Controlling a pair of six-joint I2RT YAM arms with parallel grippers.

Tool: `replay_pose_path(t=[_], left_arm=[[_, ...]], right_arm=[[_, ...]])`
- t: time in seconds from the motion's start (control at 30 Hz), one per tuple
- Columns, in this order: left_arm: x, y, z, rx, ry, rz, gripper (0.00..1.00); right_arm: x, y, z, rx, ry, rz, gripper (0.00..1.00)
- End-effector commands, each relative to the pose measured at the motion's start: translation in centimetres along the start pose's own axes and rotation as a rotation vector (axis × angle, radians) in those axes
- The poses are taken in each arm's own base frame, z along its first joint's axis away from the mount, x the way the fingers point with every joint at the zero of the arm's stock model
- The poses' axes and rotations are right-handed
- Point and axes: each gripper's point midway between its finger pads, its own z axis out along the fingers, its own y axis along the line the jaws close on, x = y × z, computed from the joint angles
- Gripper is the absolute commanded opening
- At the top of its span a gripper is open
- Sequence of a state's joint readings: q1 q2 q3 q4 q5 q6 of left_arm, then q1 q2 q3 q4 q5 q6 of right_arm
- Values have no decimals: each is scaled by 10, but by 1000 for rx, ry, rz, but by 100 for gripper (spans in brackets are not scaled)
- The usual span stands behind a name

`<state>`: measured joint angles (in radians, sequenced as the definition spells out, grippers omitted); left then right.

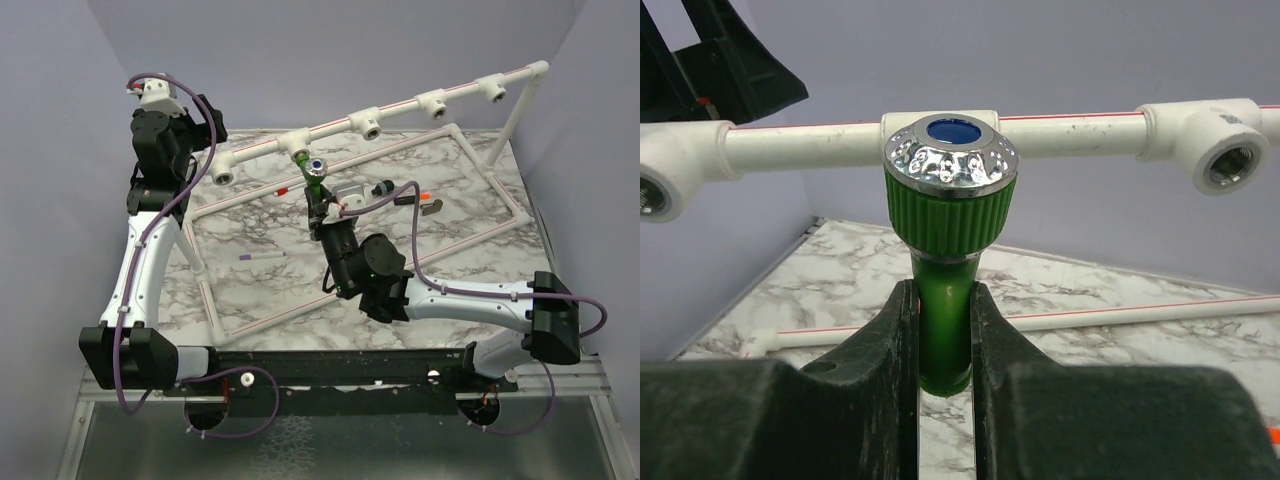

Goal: Install the water faucets

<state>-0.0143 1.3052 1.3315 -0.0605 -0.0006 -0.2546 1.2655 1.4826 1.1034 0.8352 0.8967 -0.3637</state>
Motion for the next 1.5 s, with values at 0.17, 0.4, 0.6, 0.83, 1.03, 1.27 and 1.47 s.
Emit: replay_pose_path(t=[0.17,0.4,0.6,0.83,1.03,1.27,1.47], left_arm=[[87,20,-8,-50,270,-19,97],[87,19,-9,-50,269,-20,97],[87,20,-10,-51,267,-19,97],[87,19,-10,-47,267,-24,97],[85,17,-11,-42,265,-28,97],[85,16,-12,-36,265,-31,97],[85,15,-12,-34,264,-34,97]], right_arm=[[4,-9,2,76,32,289,1],[2,-14,3,114,57,463,1],[9,-17,4,150,79,589,1],[20,-14,3,202,122,725,1],[29,-13,3,266,157,840,1],[39,-14,2,313,203,994,1],[52,-13,-1,343,266,1132,1]])
